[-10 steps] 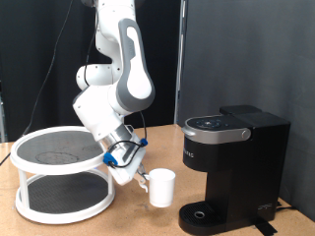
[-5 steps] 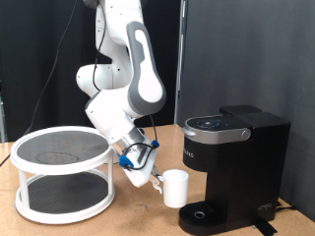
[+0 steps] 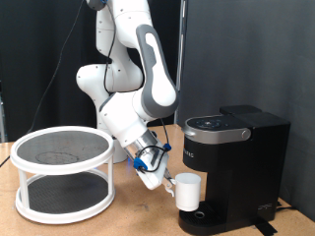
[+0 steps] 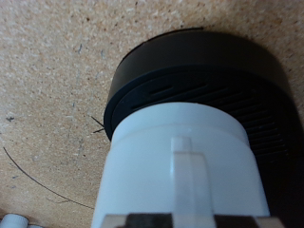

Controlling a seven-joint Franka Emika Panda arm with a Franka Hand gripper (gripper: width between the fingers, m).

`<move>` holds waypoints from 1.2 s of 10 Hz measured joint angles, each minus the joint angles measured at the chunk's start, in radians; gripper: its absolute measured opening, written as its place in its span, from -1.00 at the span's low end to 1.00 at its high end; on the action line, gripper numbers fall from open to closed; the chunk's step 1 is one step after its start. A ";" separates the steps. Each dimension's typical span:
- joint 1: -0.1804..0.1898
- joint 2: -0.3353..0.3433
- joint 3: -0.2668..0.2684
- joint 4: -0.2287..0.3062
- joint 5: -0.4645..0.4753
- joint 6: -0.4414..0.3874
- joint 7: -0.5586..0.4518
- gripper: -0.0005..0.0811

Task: Make a cup of coffee with the keurig machine

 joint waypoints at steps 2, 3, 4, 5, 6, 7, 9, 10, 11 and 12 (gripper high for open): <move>0.004 0.028 0.016 0.026 0.018 0.016 -0.004 -0.98; 0.005 0.040 0.024 0.036 0.023 0.022 -0.004 -0.98; 0.005 0.052 0.030 0.046 0.027 0.024 -0.005 -0.98; 0.005 0.061 0.035 0.052 0.031 0.025 -0.009 -0.98; 0.005 0.065 0.039 0.054 0.035 0.025 -0.012 -0.98; 0.005 0.068 0.042 0.056 0.038 0.025 -0.013 -0.98; 0.005 0.076 0.046 0.057 0.040 0.025 -0.013 -0.98; 0.005 0.079 0.046 0.057 0.040 0.025 -0.013 -0.80; 0.005 0.080 0.046 0.057 0.040 0.024 -0.013 -0.38; 0.003 0.081 0.045 0.057 0.036 0.022 -0.013 -0.38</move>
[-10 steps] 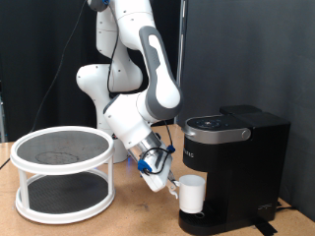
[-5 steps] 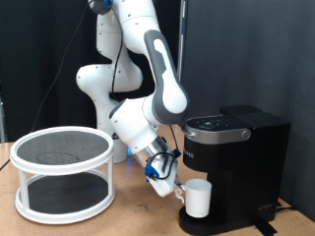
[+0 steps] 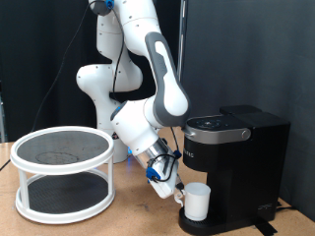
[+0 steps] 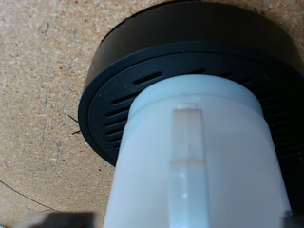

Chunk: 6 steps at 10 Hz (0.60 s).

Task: Make a cup of coffee with the keurig machine

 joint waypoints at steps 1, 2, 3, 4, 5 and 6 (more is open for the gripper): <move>-0.004 -0.001 -0.002 -0.003 -0.007 -0.005 0.000 0.12; -0.013 -0.007 -0.008 -0.011 -0.027 -0.032 -0.012 0.12; -0.030 -0.023 -0.020 -0.028 -0.067 -0.083 -0.019 0.45; -0.051 -0.050 -0.036 -0.050 -0.117 -0.146 -0.019 0.45; -0.070 -0.079 -0.049 -0.071 -0.154 -0.201 -0.019 0.73; -0.086 -0.107 -0.061 -0.089 -0.185 -0.244 -0.018 0.79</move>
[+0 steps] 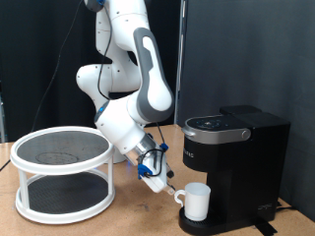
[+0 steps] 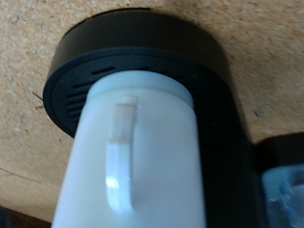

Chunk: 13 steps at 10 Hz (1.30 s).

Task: Make a cup of coffee with the keurig machine

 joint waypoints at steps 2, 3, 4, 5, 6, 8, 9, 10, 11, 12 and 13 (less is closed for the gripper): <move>-0.028 -0.056 -0.025 -0.029 -0.055 -0.069 0.009 0.79; -0.040 -0.090 -0.035 -0.048 -0.077 -0.096 0.020 0.81; -0.040 -0.087 -0.034 -0.048 -0.077 -0.095 0.019 0.81; -0.040 -0.086 -0.035 -0.052 -0.096 -0.118 0.019 0.81; -0.043 -0.097 -0.041 -0.063 -0.141 -0.179 0.021 0.81; -0.060 -0.148 -0.059 -0.094 -0.223 -0.333 0.022 0.81; -0.067 -0.177 -0.069 -0.106 -0.249 -0.407 0.021 0.81; -0.072 -0.207 -0.076 -0.118 -0.254 -0.458 0.019 0.81; -0.072 -0.244 -0.078 -0.132 -0.252 -0.474 0.015 0.81; -0.071 -0.285 -0.078 -0.146 -0.248 -0.478 0.000 0.81; -0.071 -0.325 -0.078 -0.158 -0.246 -0.484 -0.010 0.81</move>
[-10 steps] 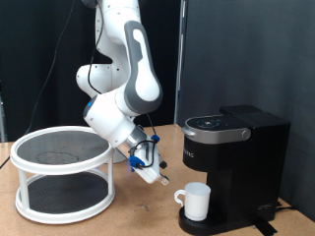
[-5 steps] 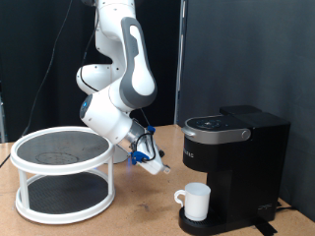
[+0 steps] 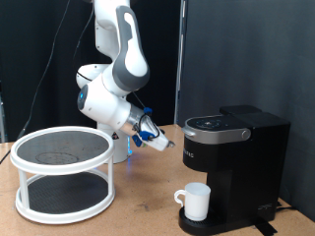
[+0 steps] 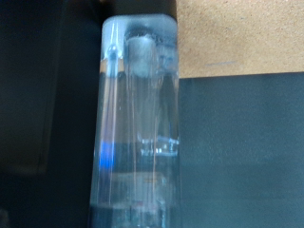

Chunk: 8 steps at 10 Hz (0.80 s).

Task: Make a cup of coffee with the keurig machine

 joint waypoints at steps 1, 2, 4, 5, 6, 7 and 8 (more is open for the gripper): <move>0.000 -0.039 0.000 -0.006 -0.010 -0.017 0.000 0.81; 0.000 -0.075 0.000 -0.008 -0.026 -0.035 0.006 0.81; 0.000 -0.114 0.000 -0.022 -0.042 -0.042 0.018 0.81; 0.000 -0.118 0.005 -0.022 -0.044 -0.023 0.007 0.81; 0.000 -0.135 0.013 -0.018 -0.053 -0.018 -0.022 0.81; 0.002 -0.166 0.016 -0.014 -0.064 -0.026 -0.045 0.81; 0.002 -0.202 0.016 -0.008 -0.074 -0.049 -0.050 0.81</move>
